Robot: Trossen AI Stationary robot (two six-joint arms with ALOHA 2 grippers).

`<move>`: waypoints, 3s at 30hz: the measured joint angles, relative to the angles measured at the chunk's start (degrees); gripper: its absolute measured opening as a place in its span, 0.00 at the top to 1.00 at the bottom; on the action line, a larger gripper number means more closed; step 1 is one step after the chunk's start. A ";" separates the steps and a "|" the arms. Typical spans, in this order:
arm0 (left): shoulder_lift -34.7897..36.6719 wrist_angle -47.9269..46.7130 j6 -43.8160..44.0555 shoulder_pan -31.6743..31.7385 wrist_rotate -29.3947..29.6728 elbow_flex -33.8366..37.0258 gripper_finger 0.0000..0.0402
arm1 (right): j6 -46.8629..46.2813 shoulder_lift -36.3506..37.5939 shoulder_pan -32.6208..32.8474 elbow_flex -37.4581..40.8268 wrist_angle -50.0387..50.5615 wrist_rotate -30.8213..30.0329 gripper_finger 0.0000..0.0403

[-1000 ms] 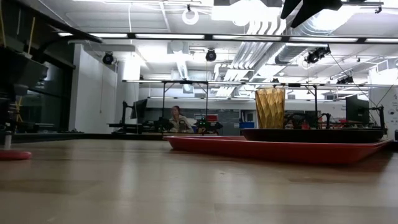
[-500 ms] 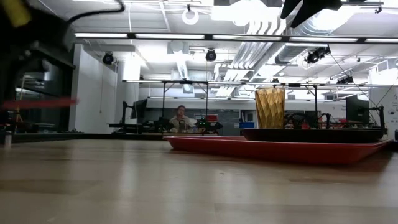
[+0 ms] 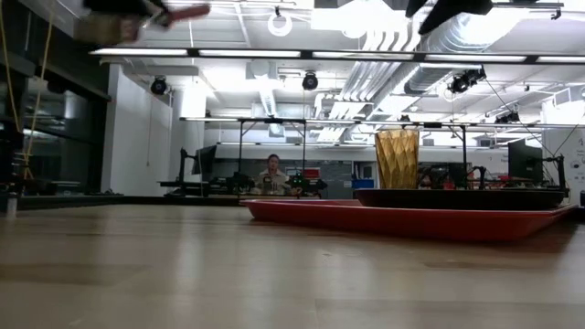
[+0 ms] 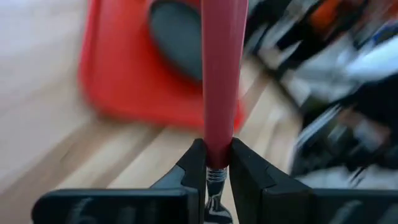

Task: Pick and place plate/cup/fork/spoon on tray
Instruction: Put the pink fork on the red serving tray to the left of the black plate

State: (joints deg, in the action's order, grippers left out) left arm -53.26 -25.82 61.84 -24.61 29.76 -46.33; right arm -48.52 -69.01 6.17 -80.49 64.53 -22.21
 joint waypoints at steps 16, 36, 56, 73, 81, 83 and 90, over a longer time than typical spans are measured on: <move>-5.73 35.13 -14.16 8.47 14.46 -0.09 0.91 | 11.03 -1.44 6.36 0.00 -26.86 8.74 0.53; -17.26 33.05 -21.17 12.27 20.67 -8.74 0.91 | 3.50 -22.62 6.25 0.00 -47.84 -13.18 0.53; -21.59 33.50 -23.56 12.21 20.28 -12.33 0.91 | 2.00 -22.62 2.43 0.00 -47.65 -9.60 0.55; -21.61 34.81 -26.62 12.25 16.15 -12.32 0.86 | 3.56 -22.64 2.10 -0.02 -48.13 -8.75 0.98; -18.78 34.23 -35.78 12.16 10.81 -12.31 0.76 | 5.24 -21.21 1.88 0.00 -44.66 -8.98 1.00; -17.30 32.97 -37.04 12.15 10.19 -12.31 0.74 | 5.29 -20.18 1.62 0.00 -42.15 -9.08 1.00; -11.21 24.19 -36.30 13.00 8.41 -12.31 0.66 | 6.36 -17.44 -0.08 0.00 -37.96 -9.15 1.00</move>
State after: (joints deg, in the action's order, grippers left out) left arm -64.47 -1.63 25.54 -11.61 38.16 -58.64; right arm -42.17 -86.45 6.09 -80.49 26.58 -31.36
